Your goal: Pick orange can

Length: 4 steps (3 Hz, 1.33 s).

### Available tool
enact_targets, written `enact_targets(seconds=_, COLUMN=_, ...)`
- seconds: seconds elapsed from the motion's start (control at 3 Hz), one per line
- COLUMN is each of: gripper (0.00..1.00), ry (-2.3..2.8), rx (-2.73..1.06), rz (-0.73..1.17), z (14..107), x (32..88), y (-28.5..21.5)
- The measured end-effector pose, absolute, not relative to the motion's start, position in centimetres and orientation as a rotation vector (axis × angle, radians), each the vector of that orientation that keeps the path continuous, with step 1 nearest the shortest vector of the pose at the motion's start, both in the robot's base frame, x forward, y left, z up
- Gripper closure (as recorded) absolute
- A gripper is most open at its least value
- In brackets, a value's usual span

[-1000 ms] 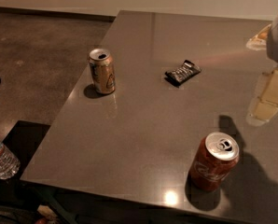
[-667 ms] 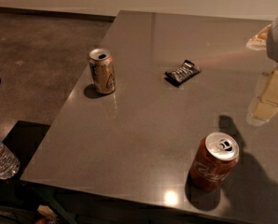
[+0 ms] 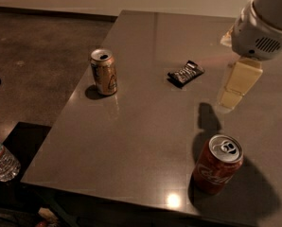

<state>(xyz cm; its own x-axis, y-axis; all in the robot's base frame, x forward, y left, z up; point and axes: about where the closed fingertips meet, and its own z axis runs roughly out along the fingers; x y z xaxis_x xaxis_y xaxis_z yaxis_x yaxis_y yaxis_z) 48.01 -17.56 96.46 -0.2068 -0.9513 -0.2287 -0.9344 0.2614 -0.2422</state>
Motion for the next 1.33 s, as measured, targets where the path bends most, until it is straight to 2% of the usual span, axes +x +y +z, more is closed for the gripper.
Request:
enact_targets(seconds=0.67, gripper=0.0, ry=2.144, rx=-1.639, rz=0.075, z=94.3, x=55.0, y=-11.0)
enact_targets(seconds=1.33, gripper=0.0, ry=2.04, rx=-1.539, rz=0.27, z=93.7, x=58.3, y=-2.9)
